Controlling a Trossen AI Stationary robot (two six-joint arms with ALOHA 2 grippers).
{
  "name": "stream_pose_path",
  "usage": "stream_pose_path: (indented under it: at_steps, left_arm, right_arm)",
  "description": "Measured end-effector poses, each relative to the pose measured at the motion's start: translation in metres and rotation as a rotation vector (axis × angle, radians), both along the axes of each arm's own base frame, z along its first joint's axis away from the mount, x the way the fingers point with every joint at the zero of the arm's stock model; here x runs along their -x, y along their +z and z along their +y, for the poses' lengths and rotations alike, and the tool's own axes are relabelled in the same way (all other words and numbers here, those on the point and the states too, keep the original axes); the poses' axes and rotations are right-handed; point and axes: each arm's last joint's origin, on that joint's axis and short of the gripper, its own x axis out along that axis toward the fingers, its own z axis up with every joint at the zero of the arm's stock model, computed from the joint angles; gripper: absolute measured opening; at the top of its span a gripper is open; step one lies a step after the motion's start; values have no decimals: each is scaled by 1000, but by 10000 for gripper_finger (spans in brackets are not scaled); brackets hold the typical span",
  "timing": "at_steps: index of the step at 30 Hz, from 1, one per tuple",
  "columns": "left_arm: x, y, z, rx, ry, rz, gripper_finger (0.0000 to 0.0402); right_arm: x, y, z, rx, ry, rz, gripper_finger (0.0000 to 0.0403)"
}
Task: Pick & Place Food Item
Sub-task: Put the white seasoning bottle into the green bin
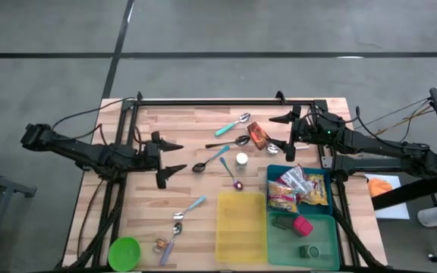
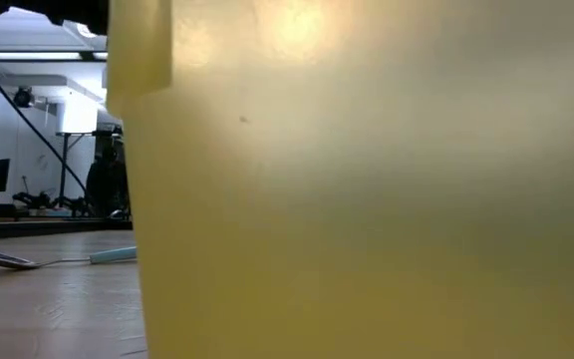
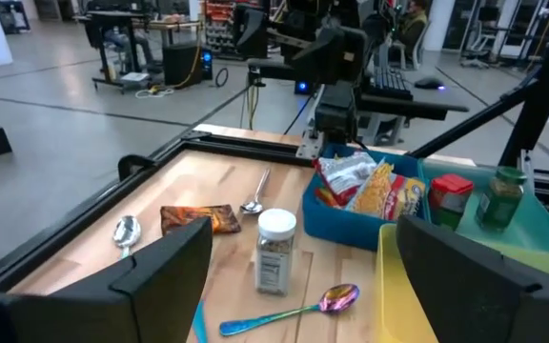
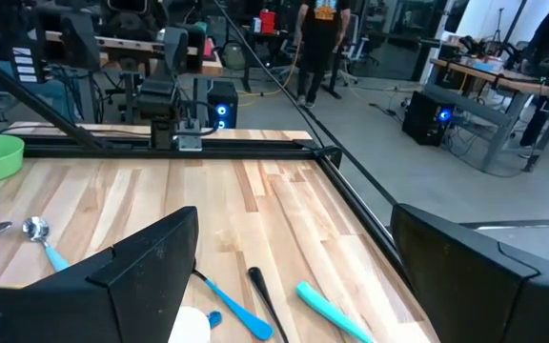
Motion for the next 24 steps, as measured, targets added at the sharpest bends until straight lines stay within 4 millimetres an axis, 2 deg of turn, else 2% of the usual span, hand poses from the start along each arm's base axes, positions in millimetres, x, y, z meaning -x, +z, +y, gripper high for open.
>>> stream_pose_path:
  at_steps: [6,24]
  left_arm:
    - [6,-5,2,4,0,-4,335]
    - [6,-5,2,5,1,-7,335]
  right_arm:
    - [0,0,0,0,0,0,345]
    - [0,0,0,0,0,0,345]
